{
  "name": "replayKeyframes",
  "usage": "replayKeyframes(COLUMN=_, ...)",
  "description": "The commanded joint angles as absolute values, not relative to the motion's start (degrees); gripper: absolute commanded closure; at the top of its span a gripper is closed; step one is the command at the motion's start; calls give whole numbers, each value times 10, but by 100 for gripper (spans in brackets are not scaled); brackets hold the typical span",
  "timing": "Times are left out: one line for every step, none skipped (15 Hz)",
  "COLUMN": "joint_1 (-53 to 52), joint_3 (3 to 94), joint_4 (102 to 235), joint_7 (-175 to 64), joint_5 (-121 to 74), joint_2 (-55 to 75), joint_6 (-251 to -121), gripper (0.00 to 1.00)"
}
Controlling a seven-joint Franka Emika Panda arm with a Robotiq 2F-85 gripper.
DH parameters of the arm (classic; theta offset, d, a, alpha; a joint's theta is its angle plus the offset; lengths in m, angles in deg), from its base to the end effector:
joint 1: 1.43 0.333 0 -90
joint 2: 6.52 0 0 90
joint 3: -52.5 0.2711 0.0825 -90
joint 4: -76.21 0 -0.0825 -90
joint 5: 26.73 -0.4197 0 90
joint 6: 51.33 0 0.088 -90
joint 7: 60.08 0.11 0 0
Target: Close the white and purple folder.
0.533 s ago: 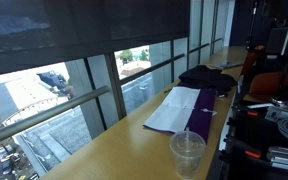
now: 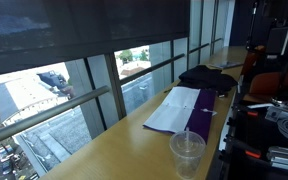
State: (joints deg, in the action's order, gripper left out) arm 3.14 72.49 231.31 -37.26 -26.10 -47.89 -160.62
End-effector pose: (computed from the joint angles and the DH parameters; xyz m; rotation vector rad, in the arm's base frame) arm 0.3556 0.1362 0.3687 2.8793 -0.0867 -0.0207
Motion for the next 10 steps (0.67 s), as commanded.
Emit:
replayKeyframes(joint_1=41, joint_3=716, joint_4=2312, joint_7=-367, joint_5=-255, joint_2=-476, joint_6=-1605, gripper=0)
replayKeyframes(joint_1=41, joint_3=716, joint_4=2312, joint_7=-367, joint_5=-255, joint_2=-476, joint_6=-1605, gripper=0)
replayKeyframes(joint_1=30, joint_3=716, joint_4=2321, joint_7=-367, joint_5=-234, joint_2=-480, joint_6=-1616, gripper=0)
replayKeyframes(joint_1=22, joint_3=715, joint_4=2326, joint_7=-369, joint_5=-213, joint_2=-484, joint_6=-1624, gripper=0)
replayKeyframes(joint_1=14, joint_3=712, joint_4=2331, joint_7=-371, joint_5=-187, joint_2=-488, joint_6=-1635, gripper=0)
replayKeyframes(joint_1=5, joint_3=706, joint_4=2336, joint_7=-374, joint_5=-160, joint_2=-489, joint_6=-1651, gripper=0)
replayKeyframes(joint_1=-5, joint_3=700, joint_4=2340, joint_7=-377, joint_5=-133, joint_2=-489, joint_6=-1671, gripper=0)
replayKeyframes(joint_1=-15, joint_3=688, joint_4=2344, joint_7=-385, joint_5=-110, joint_2=-486, joint_6=-1696, gripper=0)
replayKeyframes(joint_1=-29, joint_3=674, joint_4=2333, joint_7=-393, joint_5=-90, joint_2=-469, joint_6=-1725, gripper=0)
replayKeyframes(joint_1=-43, joint_3=661, joint_4=2337, joint_7=-400, joint_5=-69, joint_2=-461, joint_6=-1761, gripper=0)
